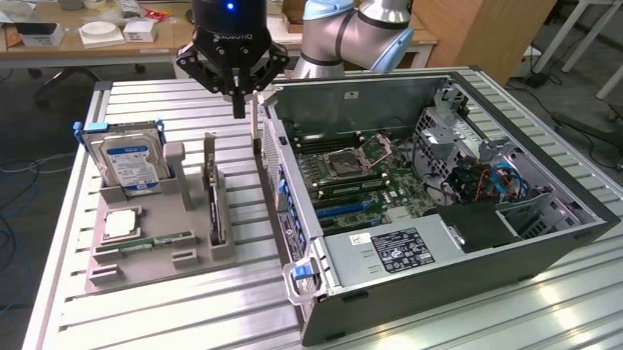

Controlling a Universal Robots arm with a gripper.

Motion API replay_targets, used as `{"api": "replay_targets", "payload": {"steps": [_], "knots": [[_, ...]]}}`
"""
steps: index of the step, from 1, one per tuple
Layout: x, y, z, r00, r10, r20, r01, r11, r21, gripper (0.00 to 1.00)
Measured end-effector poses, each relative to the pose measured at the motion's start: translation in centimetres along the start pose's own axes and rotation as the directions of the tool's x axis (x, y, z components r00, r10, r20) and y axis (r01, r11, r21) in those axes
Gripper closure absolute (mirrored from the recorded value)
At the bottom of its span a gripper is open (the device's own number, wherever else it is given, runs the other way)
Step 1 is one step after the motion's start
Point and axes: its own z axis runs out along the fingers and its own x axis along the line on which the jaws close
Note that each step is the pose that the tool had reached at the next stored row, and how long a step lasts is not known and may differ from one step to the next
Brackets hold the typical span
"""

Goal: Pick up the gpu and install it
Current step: 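Reach for the gpu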

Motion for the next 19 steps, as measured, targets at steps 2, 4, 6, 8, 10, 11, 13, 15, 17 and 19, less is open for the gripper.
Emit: {"api": "replay_targets", "payload": {"steps": [2,4,6,8,10,11,13,15,17,19], "knots": [[0.3,-0.04,0.0,1.0,0.0,-0.0003,0.0,1.0,0.0001,0.9],[0.5,-0.08,0.0,1.0,0.0,-0.0005,0.0,1.0,0.0001,0.9],[0.8,-0.11,0.0,1.0,0.0,-0.0007,0.0,1.0,0.0001,0.9],[1.1,-0.14,0.0,1.0,0.0,-0.001,0.0,1.0,0.0001,0.9],[1.4,-0.16,0.0,1.0,0.0,-0.0014,0.0,1.0,0.0002,0.9],[1.5,-0.18,0.0,1.0,0.0,-0.0017,0.0,1.0,0.0002,0.9],[1.8,-0.2,0.0,1.0,0.001,-0.002,-0.001,1.0,0.0001,0.9],[2.1,-0.23,0.0,1.0,0.001,-0.0024,-0.001,1.0,0.0002,0.9],[2.4,-0.26,0.0,1.0,0.001,-0.0028,-0.001,1.0,0.0002,0.9],[2.7,-0.29,0.0,1.0,0.001,-0.0032,-0.001,1.0,0.0003,0.9]]}}
